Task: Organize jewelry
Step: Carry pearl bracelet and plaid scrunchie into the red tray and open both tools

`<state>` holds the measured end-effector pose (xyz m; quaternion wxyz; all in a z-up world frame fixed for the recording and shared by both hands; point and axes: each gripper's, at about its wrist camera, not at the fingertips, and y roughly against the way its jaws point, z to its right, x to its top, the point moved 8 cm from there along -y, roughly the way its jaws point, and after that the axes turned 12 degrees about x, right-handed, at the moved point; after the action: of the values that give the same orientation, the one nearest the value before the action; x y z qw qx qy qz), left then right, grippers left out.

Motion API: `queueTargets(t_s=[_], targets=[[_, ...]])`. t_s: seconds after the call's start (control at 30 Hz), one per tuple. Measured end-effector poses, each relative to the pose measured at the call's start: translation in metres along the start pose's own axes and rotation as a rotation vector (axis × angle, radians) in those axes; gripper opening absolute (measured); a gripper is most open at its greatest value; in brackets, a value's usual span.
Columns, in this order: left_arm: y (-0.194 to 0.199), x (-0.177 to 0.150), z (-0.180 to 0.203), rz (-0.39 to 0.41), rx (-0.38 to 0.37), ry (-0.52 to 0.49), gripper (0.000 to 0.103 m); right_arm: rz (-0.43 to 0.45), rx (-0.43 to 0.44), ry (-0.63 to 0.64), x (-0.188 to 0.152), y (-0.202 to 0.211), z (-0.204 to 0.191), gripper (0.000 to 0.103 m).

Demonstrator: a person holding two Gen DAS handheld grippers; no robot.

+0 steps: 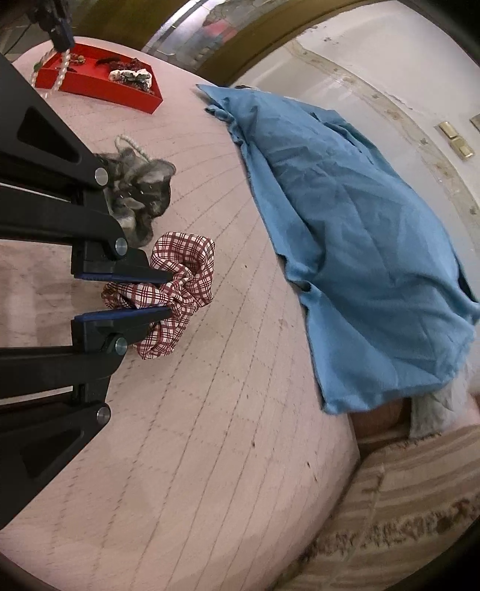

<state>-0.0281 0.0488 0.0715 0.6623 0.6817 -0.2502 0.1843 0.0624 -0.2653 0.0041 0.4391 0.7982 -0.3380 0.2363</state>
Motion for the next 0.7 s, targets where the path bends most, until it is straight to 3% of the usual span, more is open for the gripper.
queueTargets(t_s=[0.2, 0.43, 0.7], targets=[[0.032, -0.003, -0.029, 0.064, -0.004, 0.038, 0.009, 0.034, -0.09, 0.084, -0.024, 0.035, -0.027, 0.013], [0.046, -0.016, -0.073, 0.076, 0.027, 0.11, 0.009, -0.027, -0.071, 0.119, -0.069, 0.065, -0.063, 0.013], [0.058, -0.024, -0.124, 0.087, 0.063, 0.195, 0.009, -0.075, 0.027, 0.208, -0.08, 0.072, -0.13, 0.013]])
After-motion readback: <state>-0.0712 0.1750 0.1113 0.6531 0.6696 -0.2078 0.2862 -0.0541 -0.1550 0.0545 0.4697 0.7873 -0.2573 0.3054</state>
